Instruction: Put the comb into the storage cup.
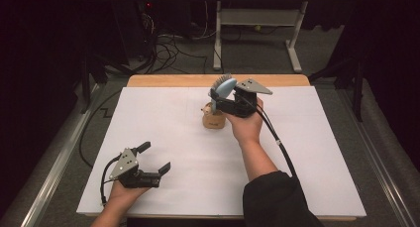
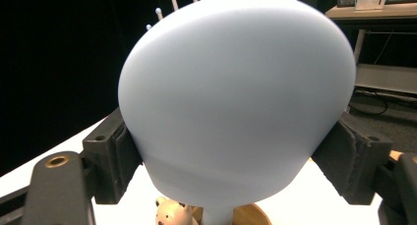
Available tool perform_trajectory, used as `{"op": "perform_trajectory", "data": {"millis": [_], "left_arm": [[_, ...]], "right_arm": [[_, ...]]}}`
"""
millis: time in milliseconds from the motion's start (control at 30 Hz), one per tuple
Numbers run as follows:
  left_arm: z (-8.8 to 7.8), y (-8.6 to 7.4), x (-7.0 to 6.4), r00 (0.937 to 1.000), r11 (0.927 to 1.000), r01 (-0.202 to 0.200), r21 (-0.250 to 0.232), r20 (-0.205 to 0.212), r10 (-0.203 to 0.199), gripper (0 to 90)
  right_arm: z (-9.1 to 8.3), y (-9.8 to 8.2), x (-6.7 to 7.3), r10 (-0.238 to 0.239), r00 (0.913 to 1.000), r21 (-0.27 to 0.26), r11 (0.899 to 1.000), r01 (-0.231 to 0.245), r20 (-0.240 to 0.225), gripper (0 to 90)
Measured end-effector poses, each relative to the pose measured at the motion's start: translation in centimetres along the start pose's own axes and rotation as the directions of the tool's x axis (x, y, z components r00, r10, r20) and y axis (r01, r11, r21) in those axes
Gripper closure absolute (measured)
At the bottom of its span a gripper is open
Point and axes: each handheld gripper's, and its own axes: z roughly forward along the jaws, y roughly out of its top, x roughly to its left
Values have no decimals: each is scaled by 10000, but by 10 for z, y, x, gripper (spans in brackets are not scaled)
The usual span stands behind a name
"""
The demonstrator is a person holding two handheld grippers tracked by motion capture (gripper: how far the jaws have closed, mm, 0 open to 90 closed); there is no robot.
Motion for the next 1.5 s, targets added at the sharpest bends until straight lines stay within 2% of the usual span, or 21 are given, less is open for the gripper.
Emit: {"op": "perform_trajectory", "data": {"millis": [500, 833, 1067, 1500], "left_arm": [[0, 0, -1, 10000, 10000, -43, 8, 17, 43, 4], [0, 1, -1, 10000, 10000, 36, -22, -3, -36, 5], [1, 1, -1, 10000, 10000, -19, -11, -26, 19, 7], [0, 2, -1, 10000, 10000, -55, -28, 0, 55, 7]], "right_arm": [[-2, -5, -1, 110, 9999, -72, 9999, -110, 42, 200], [-16, -12, -9, 358, 9993, 124, 9993, -359, 49, 196], [-25, -15, -14, 315, 9993, 260, 9991, -320, 202, 179], [-33, -20, -19, 458, 9982, 300, 9984, -470, 392, 163]]}}
